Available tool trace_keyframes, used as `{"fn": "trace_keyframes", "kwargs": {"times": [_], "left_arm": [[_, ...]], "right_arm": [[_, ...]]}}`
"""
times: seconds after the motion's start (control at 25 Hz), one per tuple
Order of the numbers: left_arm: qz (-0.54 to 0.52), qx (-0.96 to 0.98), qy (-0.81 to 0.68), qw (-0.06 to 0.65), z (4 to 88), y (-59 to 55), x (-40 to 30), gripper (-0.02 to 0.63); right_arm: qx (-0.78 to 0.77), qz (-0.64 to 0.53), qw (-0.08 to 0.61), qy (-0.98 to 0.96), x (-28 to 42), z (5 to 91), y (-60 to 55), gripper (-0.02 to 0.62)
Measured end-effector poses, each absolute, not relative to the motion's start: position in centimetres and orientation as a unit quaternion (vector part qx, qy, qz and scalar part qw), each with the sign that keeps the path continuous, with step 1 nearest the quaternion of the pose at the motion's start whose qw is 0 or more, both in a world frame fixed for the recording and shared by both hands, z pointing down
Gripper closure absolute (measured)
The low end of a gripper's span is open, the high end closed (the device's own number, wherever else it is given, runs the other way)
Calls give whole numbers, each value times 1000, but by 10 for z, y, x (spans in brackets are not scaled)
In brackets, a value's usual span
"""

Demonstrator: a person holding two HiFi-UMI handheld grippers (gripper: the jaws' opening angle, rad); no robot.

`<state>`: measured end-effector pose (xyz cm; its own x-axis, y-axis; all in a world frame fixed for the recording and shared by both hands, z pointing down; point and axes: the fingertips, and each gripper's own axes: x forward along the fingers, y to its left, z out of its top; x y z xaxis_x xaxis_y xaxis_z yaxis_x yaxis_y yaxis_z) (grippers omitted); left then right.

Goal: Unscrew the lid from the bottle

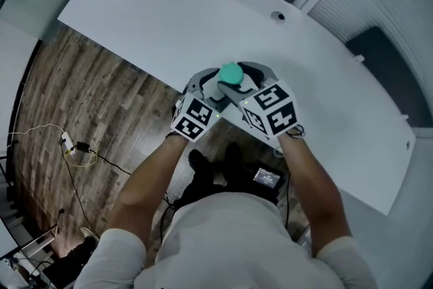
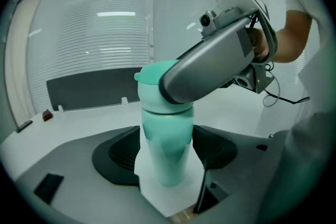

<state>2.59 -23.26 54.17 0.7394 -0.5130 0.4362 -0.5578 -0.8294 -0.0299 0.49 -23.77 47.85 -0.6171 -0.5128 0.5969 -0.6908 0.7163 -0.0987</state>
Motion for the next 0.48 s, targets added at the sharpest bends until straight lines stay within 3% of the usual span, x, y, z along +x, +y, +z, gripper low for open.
{"fn": "trace_keyframes", "kwargs": {"times": [0.24,0.48], "left_arm": [[206,904,-367,73,546,-238,30,290],[204,916,-338,72,542,-242,30,288]], "right_arm": [[412,175,242,-860,8,478,-240,302],[416,164,239,-862,5,479,-241,302]]}}
